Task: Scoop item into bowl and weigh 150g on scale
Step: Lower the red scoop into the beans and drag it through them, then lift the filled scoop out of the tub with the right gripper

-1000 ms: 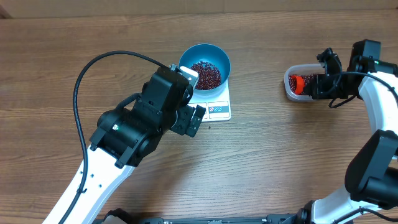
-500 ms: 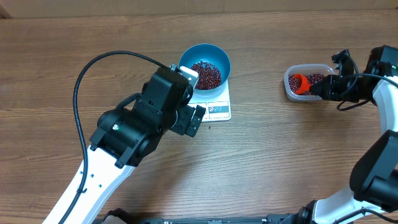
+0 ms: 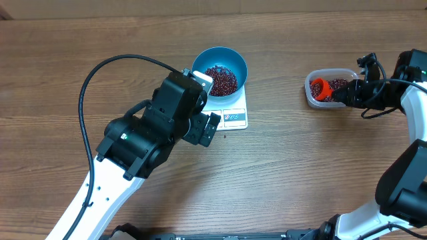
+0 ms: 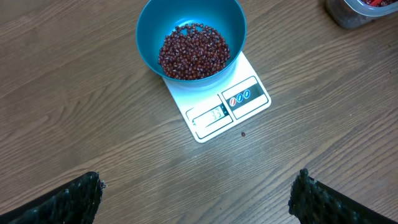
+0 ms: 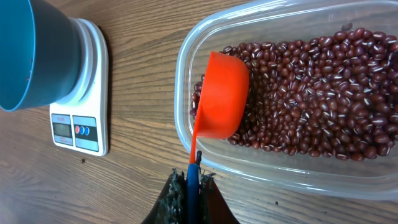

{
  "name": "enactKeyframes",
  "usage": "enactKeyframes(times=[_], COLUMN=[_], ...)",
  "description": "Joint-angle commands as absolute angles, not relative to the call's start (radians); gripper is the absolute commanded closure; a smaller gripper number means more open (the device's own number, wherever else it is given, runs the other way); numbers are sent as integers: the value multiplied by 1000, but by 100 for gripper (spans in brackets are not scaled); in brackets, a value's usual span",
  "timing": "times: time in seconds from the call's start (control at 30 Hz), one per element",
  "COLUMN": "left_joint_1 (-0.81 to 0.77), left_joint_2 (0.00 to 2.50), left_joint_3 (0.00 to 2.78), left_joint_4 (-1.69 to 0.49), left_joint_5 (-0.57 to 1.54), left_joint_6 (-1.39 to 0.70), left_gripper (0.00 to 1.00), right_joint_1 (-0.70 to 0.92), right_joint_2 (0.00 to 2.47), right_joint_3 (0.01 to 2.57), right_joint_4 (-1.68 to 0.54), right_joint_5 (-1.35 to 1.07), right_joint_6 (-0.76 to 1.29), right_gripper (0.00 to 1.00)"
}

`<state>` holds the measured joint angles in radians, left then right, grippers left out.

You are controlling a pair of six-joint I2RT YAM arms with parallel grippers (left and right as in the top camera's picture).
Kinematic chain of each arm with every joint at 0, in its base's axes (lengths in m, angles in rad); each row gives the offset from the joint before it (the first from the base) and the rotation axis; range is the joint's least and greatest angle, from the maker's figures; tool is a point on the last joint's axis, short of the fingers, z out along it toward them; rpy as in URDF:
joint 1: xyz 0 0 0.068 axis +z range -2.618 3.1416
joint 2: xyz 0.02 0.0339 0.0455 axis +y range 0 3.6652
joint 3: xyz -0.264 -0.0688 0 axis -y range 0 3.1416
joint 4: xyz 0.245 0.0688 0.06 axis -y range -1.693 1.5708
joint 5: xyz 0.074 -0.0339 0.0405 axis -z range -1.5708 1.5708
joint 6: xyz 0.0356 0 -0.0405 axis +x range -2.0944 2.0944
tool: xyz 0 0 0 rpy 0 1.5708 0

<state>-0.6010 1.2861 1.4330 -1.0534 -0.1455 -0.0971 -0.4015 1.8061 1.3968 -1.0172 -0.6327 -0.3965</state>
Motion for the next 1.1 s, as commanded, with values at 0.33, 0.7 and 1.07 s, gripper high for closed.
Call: enactKeyframes(times=[0.33, 0.7, 1.07], left_joint_1=[-594, -594, -594], left_joint_2=[1291, 1291, 1291], left_joint_3=[1437, 1437, 1437], left_joint_4=[-1051, -1051, -1051], left_joint_5=[-137, -137, -137], left_joint_6=[-82, -82, -82], left_gripper=[0, 0, 0], right_joint_1=[-488, -551, -567], right_joint_2=[1811, 1811, 1811], right_joint_3=[1345, 1342, 1342], right_joint_4=[-1019, -1024, -1028], right_joint_5=[-730, -822, -863], right_joint_6=[-390, -385, -366], right_gripper=[96, 96, 96])
